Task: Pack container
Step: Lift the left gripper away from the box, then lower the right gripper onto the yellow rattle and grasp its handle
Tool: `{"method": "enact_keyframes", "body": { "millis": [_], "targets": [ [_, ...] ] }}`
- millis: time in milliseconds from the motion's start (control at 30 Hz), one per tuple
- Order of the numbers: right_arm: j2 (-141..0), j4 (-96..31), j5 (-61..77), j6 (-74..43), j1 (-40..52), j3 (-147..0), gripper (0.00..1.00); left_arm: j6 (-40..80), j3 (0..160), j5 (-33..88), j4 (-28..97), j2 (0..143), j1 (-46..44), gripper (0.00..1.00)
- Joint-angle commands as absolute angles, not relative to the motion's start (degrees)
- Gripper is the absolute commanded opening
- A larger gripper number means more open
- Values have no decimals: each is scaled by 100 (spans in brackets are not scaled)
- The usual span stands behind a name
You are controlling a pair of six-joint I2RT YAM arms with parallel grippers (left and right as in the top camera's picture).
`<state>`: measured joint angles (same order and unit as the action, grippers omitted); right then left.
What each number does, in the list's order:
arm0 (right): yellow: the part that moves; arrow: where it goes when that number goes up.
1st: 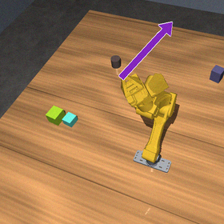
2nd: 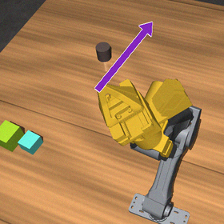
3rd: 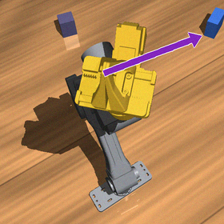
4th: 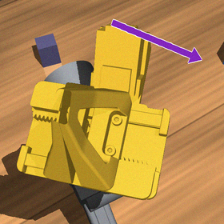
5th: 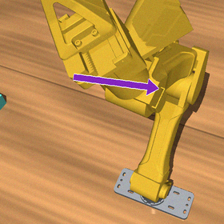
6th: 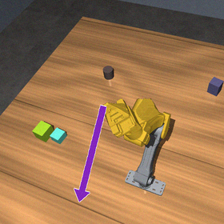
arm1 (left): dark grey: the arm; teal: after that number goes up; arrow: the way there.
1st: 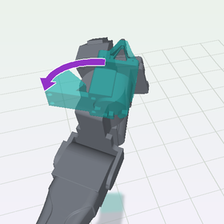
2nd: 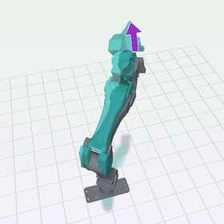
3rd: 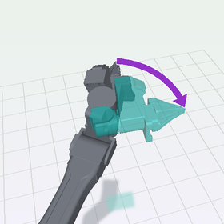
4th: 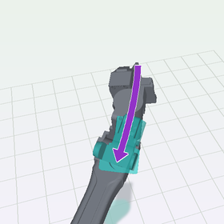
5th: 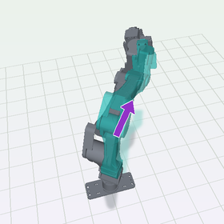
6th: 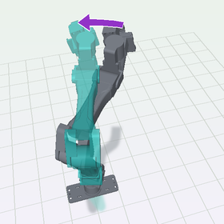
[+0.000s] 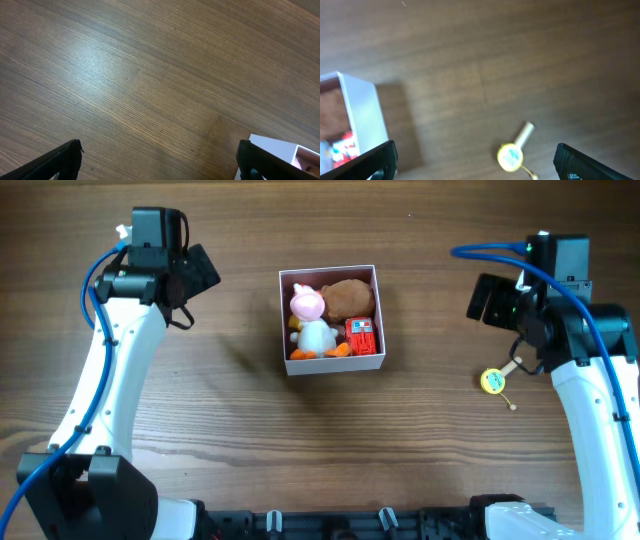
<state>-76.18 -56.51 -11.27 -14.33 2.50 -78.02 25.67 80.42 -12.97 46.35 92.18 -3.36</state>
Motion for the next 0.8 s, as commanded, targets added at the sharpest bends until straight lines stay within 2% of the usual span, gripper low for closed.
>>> {"method": "enact_keyframes", "body": {
  "millis": [0,133,167,233,333,533,767],
  "targets": [
    [-7629,-5465,-572,-1511,239,-7771,100,2637,8060,-1223,4637,9183,-298,100],
    [-7631,-5308,-694,-1813,235,-7734,100,2637,8060,-1223,4637,9183,-298,100],
    [-7640,-5360,-963,-2272,220,-7717,100,2637,8060,-1223,4637,9183,-298,100],
    [-7706,-5739,-1708,-3909,161,-7677,100,2637,8060,-1223,4637,9183,-298,100],
    [-7850,-5953,-2193,-5492,145,-7371,100,2637,8060,-1223,4637,9183,-298,100],
    [-8420,-5776,-2517,-6066,30,-6963,100,2637,8060,-1223,4637,9183,-298,100],
    [-9312,-5660,-2010,-6158,-657,-6963,100,2637,8060,-1223,4637,9183,-298,100]
  ]
}}
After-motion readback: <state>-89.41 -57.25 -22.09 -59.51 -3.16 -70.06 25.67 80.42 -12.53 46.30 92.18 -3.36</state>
